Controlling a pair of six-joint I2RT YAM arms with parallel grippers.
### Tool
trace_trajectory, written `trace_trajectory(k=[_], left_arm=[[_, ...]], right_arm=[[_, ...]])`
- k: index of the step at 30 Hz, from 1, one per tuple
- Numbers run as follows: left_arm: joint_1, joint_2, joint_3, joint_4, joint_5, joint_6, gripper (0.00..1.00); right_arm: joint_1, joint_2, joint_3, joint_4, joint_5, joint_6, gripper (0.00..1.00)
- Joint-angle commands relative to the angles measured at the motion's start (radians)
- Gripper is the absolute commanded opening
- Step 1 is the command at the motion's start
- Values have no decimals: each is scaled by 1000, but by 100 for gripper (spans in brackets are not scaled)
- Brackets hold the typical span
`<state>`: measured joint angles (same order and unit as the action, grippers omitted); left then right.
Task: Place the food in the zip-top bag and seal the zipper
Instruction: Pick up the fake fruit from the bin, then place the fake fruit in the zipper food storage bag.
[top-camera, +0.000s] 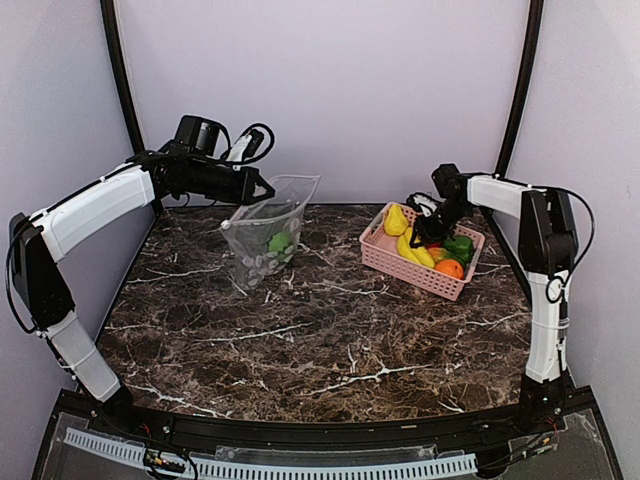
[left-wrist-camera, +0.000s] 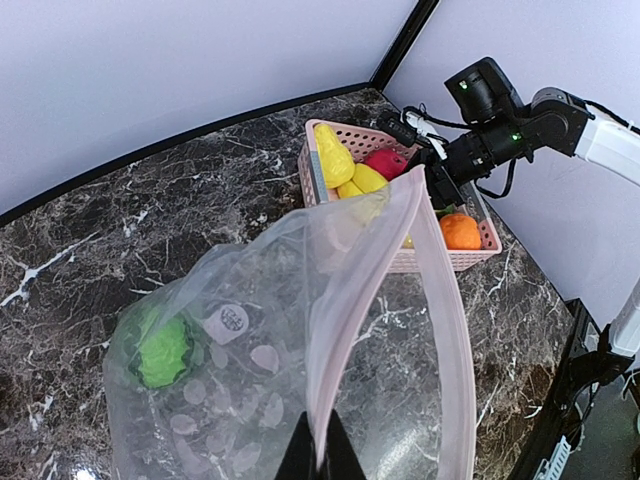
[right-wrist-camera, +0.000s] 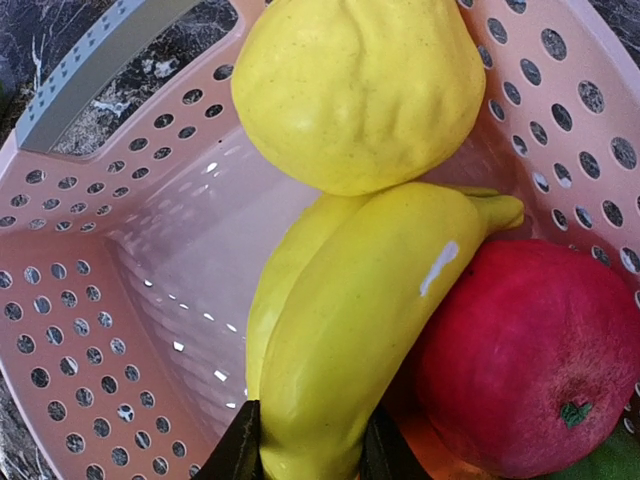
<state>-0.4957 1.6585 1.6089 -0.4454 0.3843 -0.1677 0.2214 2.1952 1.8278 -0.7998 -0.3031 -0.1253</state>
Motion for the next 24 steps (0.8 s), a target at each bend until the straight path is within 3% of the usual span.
trace_trajectory(k=[1,7,15,20,24], left_arm=[[0,-36,-20,-11,1,5,1],[0,-36,-40,12,-10,-5,1],[0,-33,-66,70,-7,-55,1],[0,-35,-72,112,19,-116,1],[-1,-40,-89,148,39,-171,1]], right_arm=[[-2,-101,-33,-9,-8,-3,16],[-2,-282,-108,-4,-10,-28,13],[-3,-479,-83,-19,-288,-107,12],[26,-613,-137,131,-549,-96,12],[115,-689,-192,342,-612,-57,10]])
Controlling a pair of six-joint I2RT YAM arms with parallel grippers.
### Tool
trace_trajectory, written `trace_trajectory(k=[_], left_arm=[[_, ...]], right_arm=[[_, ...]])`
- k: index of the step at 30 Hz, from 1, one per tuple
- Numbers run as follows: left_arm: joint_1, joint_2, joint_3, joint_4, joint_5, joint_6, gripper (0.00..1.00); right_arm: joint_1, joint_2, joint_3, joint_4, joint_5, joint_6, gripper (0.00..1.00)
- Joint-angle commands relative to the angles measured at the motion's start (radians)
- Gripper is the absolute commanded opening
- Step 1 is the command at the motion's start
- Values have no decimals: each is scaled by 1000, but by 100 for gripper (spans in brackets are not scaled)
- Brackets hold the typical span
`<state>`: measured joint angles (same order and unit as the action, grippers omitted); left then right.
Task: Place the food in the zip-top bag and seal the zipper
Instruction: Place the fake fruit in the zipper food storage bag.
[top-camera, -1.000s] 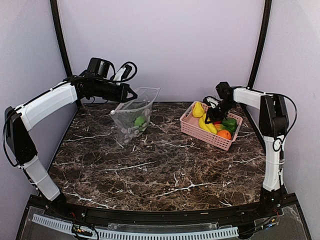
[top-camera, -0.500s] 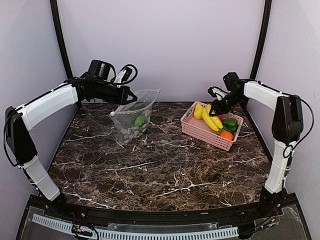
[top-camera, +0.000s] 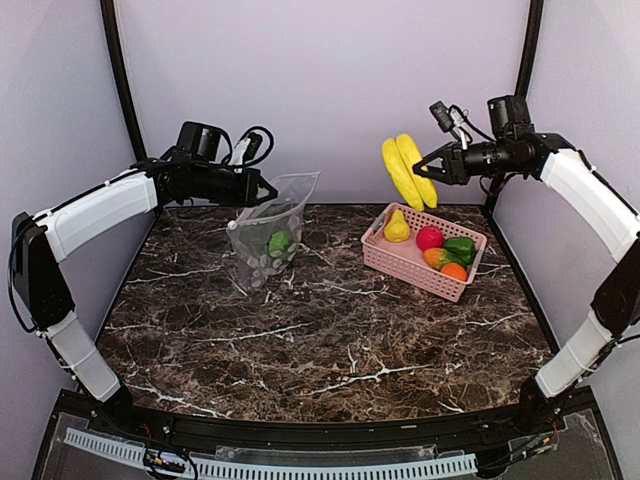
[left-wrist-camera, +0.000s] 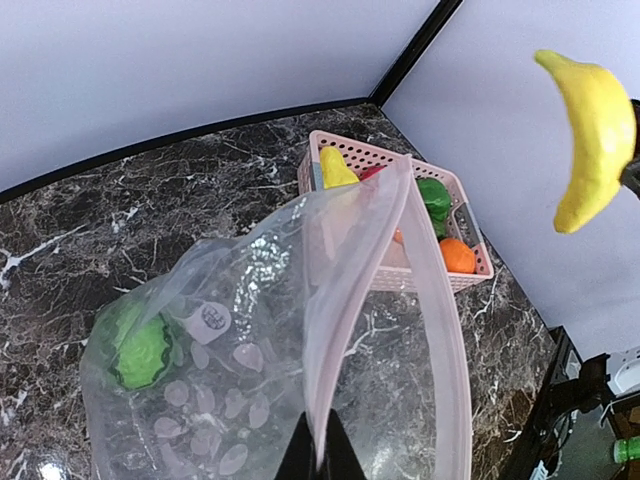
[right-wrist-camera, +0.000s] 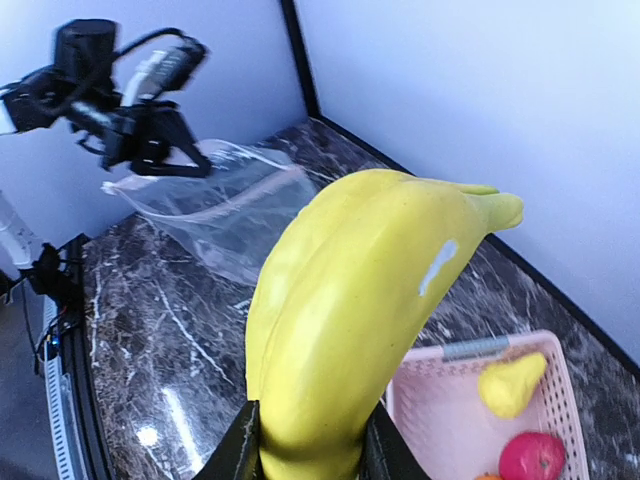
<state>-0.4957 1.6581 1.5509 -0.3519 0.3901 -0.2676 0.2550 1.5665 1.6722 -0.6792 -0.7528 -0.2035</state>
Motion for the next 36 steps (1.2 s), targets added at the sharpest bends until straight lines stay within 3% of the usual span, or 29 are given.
trace_trajectory(k=[1,9,20,36], left_arm=[[-1,-42,-36,68,35,-80,1],[-3,-68,-70,128,36,-178,1],[-19,-108,-125,150,-20,-110,1],[-90,-120,-130,211,-42,-36,1]], right_arm=[[106,-35,0,228,-176,34,10],[271,213,354,190,-244,174,12],[298,228,118,434,-583,583,12],[308,272,-85,645,-625,874,11]])
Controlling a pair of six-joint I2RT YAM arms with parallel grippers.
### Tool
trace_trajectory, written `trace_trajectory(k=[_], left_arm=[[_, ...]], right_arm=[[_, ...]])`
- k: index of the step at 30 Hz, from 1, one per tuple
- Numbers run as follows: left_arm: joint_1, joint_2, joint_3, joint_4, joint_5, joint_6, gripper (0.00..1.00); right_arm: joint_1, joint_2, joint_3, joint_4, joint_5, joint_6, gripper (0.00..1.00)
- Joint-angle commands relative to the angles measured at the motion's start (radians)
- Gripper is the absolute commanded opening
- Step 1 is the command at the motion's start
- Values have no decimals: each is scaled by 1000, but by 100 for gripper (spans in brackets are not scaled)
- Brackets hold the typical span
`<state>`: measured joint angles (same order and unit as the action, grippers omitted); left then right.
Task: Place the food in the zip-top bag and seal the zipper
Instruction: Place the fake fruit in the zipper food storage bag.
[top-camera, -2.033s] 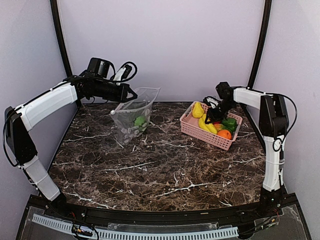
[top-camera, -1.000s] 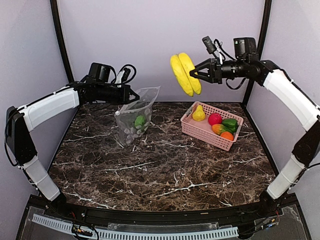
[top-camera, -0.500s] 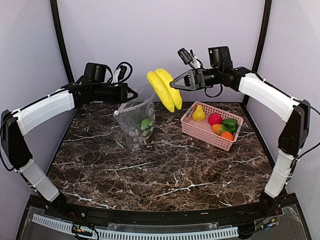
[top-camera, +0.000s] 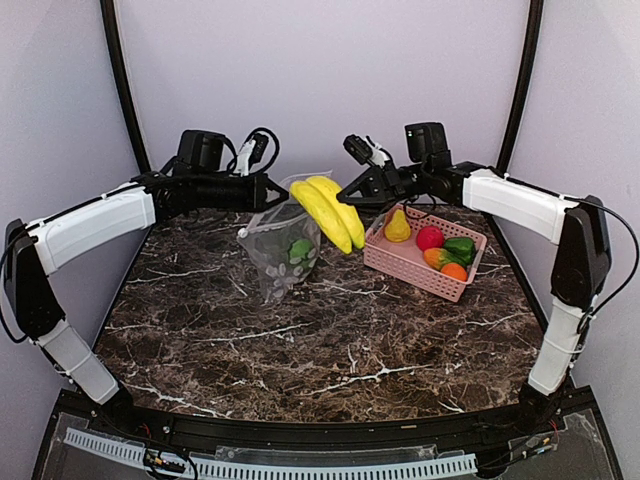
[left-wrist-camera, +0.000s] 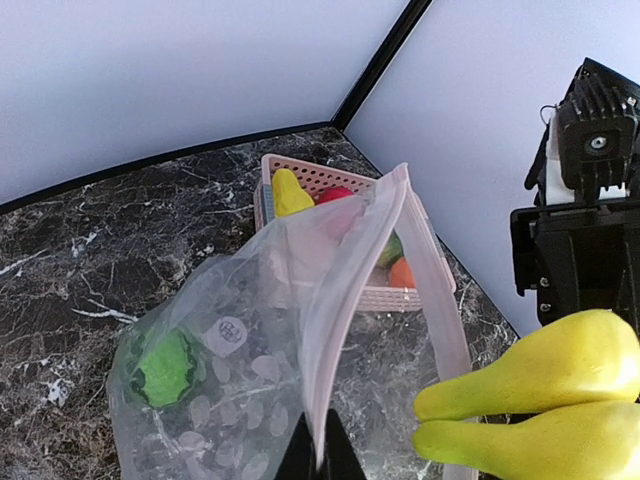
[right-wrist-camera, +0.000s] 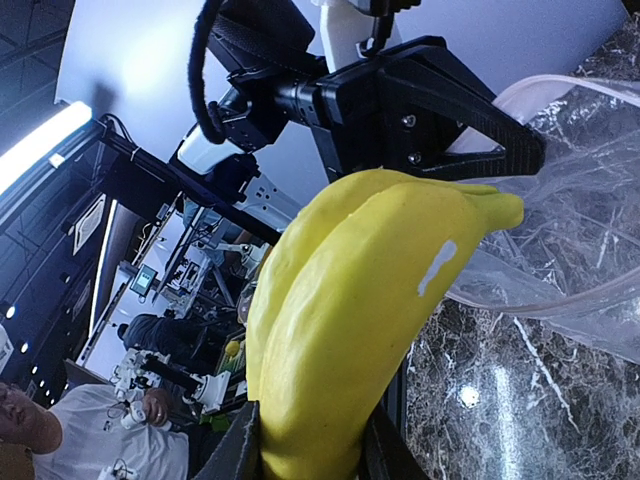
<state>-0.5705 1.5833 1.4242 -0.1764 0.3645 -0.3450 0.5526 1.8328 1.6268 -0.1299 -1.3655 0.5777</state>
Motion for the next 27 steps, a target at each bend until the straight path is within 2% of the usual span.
trace_trajectory(k=[1,10,15,20,25,27], left_arm=[[-19,-55,-7,50,-19,47,1],[-85,-79,-53,120,-26,108,2],[-120,-56,-43,116,-43,135,2],[-171,-29,-24,75,-99,201,2],[-202,35,49,-22,-142,266,2],[-204,50,62,-40,-155,267,2]], right_arm=[[11,9,-54,109,-5,117,11],[13,-25,-157,116,135,247,10],[12,-21,-147,78,201,304,9],[-3,6,-178,125,205,485,8],[-34,-1,-255,249,193,691,26],[-38,-4,-248,268,186,715,33]])
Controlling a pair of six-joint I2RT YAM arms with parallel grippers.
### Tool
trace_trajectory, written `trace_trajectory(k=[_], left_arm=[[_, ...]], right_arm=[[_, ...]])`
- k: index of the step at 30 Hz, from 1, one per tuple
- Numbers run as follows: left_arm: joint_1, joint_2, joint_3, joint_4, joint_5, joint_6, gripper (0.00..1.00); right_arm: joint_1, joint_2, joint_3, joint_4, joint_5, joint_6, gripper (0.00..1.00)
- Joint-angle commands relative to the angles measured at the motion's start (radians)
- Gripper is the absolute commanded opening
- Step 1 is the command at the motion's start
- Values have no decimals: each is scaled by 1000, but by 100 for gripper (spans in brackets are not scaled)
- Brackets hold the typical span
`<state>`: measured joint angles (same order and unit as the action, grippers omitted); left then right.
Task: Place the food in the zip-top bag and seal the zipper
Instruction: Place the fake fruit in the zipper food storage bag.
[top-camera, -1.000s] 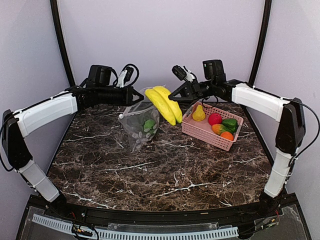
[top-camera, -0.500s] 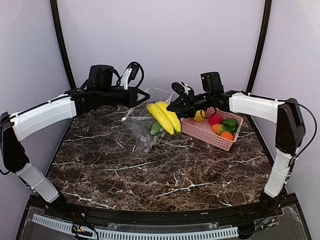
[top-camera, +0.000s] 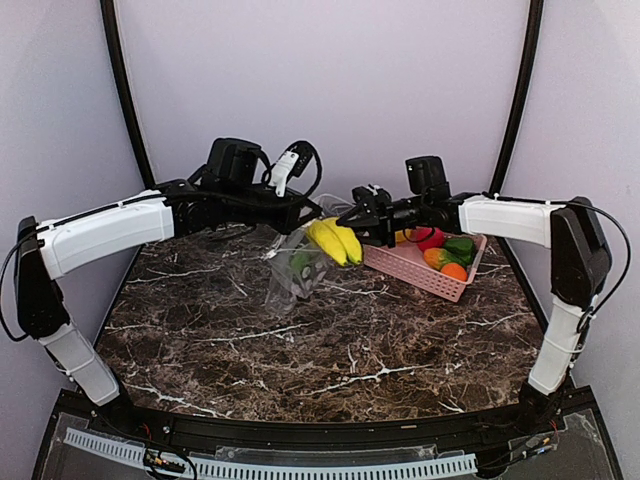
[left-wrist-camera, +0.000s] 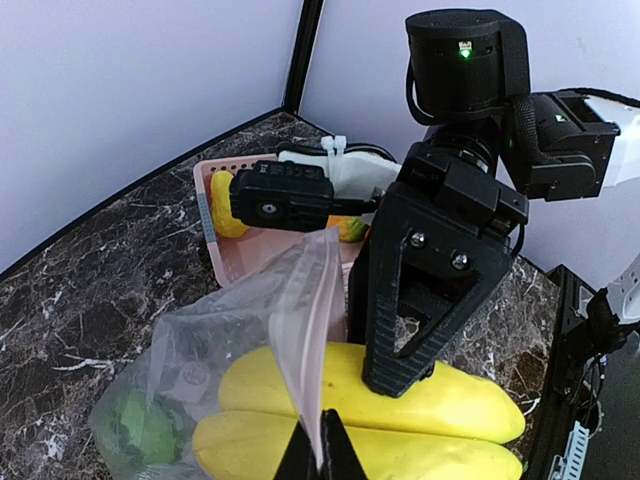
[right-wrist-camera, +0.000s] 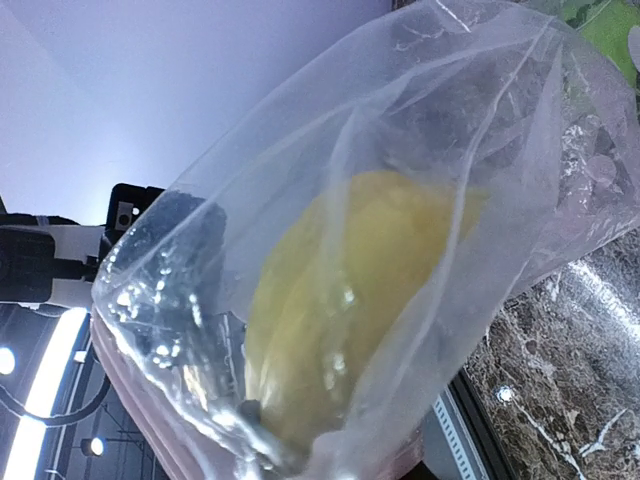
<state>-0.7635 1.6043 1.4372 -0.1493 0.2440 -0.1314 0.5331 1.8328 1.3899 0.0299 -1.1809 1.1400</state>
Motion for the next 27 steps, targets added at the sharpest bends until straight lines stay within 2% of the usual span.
trace_trajectory(k=[1,7,13,14,15,16,19,24,27], left_arm=[[-11,32,50,-67,-41,51,2],[-11,53,57,-68,-109,37,1],[2,81,67,-98,-153,27,1],[6,85,68,-98,-157,17,1],[15,84,67,-93,-153,-5,1],[22,84,61,-79,-139,-18,1],[61,64,36,-35,-98,-95,1],[131,24,-32,69,-20,-234,1],[150,-7,-31,78,-13,-229,1]], right_arm=[[-20,-7,-3,108,0,158,38],[-30,-44,15,116,-19,184,57],[-52,-77,8,101,-20,176,65],[-57,-81,3,99,-21,167,73],[-61,-85,-5,100,-22,160,90],[-66,-85,-8,102,-22,139,98],[-96,-83,15,40,-2,2,99],[-119,-95,125,-171,67,-302,99],[-121,-95,201,-305,132,-491,99]])
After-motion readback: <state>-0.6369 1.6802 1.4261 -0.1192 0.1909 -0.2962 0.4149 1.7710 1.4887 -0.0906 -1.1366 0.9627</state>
